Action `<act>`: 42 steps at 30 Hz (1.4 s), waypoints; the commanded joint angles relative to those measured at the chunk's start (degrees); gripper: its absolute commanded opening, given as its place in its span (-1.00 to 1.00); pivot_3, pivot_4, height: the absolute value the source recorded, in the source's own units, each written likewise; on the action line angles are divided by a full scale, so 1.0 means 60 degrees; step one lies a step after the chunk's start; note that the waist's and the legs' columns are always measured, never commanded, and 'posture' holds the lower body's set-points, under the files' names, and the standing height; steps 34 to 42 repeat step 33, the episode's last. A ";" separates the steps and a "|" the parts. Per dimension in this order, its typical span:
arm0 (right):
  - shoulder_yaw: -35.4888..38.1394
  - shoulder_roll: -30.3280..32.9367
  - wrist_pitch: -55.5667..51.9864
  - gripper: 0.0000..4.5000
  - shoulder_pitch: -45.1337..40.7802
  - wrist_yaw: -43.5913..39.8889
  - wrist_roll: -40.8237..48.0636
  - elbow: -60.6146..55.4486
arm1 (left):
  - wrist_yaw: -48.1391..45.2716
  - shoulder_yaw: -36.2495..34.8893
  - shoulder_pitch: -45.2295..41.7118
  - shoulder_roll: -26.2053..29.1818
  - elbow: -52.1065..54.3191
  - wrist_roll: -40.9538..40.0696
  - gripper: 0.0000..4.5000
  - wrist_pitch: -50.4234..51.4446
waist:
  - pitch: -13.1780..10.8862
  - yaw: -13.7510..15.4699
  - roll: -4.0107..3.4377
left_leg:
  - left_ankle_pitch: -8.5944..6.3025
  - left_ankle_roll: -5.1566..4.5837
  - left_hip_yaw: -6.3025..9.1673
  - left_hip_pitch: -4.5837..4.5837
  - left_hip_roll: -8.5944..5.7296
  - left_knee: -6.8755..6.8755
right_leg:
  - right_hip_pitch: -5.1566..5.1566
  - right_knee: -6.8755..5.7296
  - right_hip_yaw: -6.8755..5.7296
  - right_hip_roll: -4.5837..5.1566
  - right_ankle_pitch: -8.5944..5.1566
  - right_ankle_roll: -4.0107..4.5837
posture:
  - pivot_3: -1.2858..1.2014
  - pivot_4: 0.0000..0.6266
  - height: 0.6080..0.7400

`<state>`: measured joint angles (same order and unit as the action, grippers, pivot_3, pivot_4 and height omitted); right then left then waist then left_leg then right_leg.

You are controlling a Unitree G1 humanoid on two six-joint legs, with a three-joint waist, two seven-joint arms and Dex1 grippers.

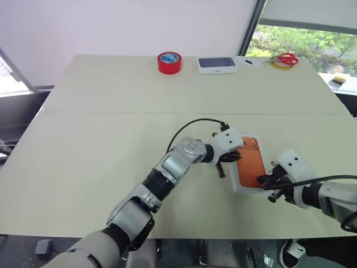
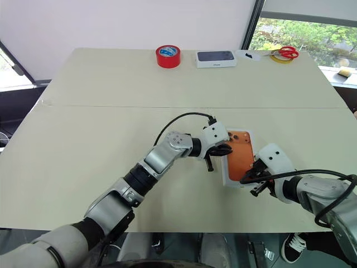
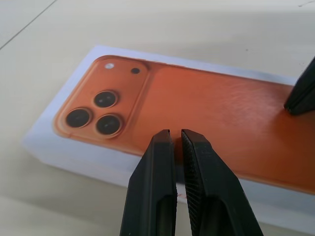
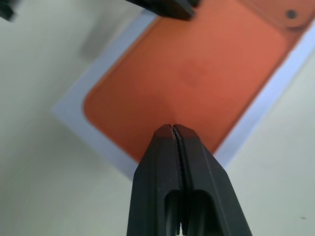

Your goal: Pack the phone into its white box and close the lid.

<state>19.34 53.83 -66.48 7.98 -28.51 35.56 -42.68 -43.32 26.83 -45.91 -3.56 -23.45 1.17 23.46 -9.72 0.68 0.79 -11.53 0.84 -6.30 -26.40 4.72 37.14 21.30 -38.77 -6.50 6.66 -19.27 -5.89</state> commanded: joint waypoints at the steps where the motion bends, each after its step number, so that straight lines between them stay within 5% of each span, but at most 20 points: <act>1: 0.0422 -0.0254 0.0744 -0.98 -0.0454 0.0332 -0.0485 0.0124 | 0.0151 -0.1151 -0.0046 0.0448 0.0774 -0.0508 -0.82 0.0095 | 0.0001 -0.0022 -0.0002 | 0.0001 0.0001 -0.0001 0.0001 0.0001 -0.0002 | 0.0000 -0.0001 0.0001 -0.0001 0.0000 0.0000 | 0.03 -0.52 0.85; 8: 0.0533 -0.1101 0.3362 -0.98 -0.1159 0.0630 -0.1669 0.1073 | 0.0259 -0.3175 0.0612 0.2512 0.2186 -0.1146 -0.82 0.0033 | 0.0001 0.0014 -0.0002 | 0.0005 0.0007 -0.0007 0.0000 0.0000 -0.0001 | 0.0001 -0.0009 0.0001 -0.0002 -0.0001 -0.0003 | 0.03 -0.52 0.85; 19: -0.0132 -0.1810 0.4054 -0.98 -0.2674 -0.0386 -0.1014 0.2365 | 0.0440 -0.5548 0.2255 0.5260 0.2504 -0.1926 -0.82 -0.0052 | 0.0000 0.0036 -0.0001 | 0.0028 0.0047 -0.0013 0.0005 0.0002 -0.0005 | 0.0004 -0.0024 0.0000 -0.0005 -0.0001 -0.0004 | 0.03 -0.52 0.85; 42: -0.1052 -0.2180 0.4522 -0.98 -0.3280 -0.0609 -0.1298 0.2981 | 0.1253 -0.5819 0.2660 0.5382 0.2841 -0.2214 -0.82 0.0212 | -0.0004 -0.0012 0.0005 | 0.0033 0.0056 -0.0046 0.0002 0.0004 -0.0004 | 0.0014 -0.0035 0.0002 -0.0004 -0.0002 -0.0005 | 0.03 -0.52 0.85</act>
